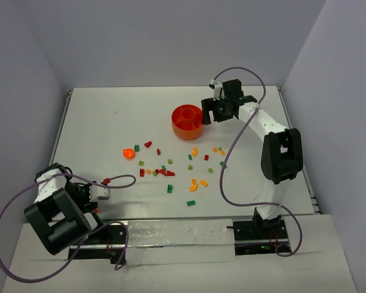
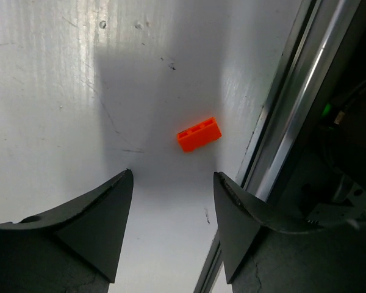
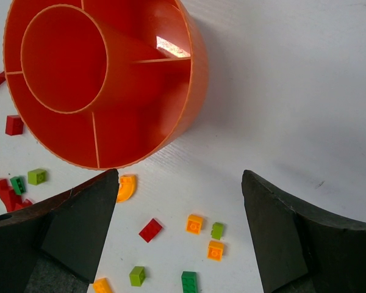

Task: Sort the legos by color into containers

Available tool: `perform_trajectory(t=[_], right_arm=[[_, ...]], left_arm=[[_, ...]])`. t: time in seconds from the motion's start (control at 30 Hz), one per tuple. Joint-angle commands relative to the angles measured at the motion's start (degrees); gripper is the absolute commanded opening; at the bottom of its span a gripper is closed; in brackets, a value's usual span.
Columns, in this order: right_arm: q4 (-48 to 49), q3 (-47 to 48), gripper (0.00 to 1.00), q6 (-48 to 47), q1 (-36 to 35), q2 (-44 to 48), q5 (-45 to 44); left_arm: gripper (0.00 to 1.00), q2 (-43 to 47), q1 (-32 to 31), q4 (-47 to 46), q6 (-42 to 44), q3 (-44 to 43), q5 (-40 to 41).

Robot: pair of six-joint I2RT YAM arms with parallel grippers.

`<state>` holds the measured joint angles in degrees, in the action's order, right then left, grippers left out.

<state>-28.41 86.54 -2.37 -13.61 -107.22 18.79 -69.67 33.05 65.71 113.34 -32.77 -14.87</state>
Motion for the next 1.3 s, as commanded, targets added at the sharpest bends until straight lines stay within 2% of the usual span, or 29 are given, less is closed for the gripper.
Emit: perform_trajectory(t=[0.0, 0.23, 0.47, 0.67, 0.73, 0.93, 1.07, 1.27], right_arm=[[-0.24, 2.76, 0.88, 0.20, 0.51, -1.33, 0.22], [-0.77, 3.46, 0.88, 0.44, 0.69, -1.94, 0.20], [-1.02, 3.75, 0.88, 0.88, 0.69, -2.75, 0.59], [-1.91, 3.90, 0.88, 0.31, 0.69, -2.34, -0.06], [-2.20, 3.55, 0.88, -0.09, 0.69, -1.94, -0.70], [-3.19, 3.77, 0.88, -0.29, 0.69, -1.63, -1.14], [-3.98, 4.63, 0.88, -0.44, 0.69, -1.56, -1.47], [-4.29, 4.70, 0.88, -0.35, 0.60, -1.41, -1.30]], left_arm=[[0.65, -0.32, -1.24, 3.82, 34.67, 1.47, -0.19], [0.64, -1.17, -5.98, 1.00, 32.74, 2.27, -5.79], [0.64, -0.42, -8.11, 0.98, 34.34, 2.37, -9.69], [0.64, -0.12, -14.42, -0.58, 31.53, 2.79, -16.68], [0.64, 0.09, -17.81, -4.76, 28.65, 3.71, -19.21], [0.58, -3.29, -20.41, -12.07, 25.73, 3.82, -20.33], [0.51, -7.58, -21.28, -9.01, 21.05, -2.01, -18.66], [0.59, -4.35, -19.15, -1.52, 20.96, -5.38, -17.63]])
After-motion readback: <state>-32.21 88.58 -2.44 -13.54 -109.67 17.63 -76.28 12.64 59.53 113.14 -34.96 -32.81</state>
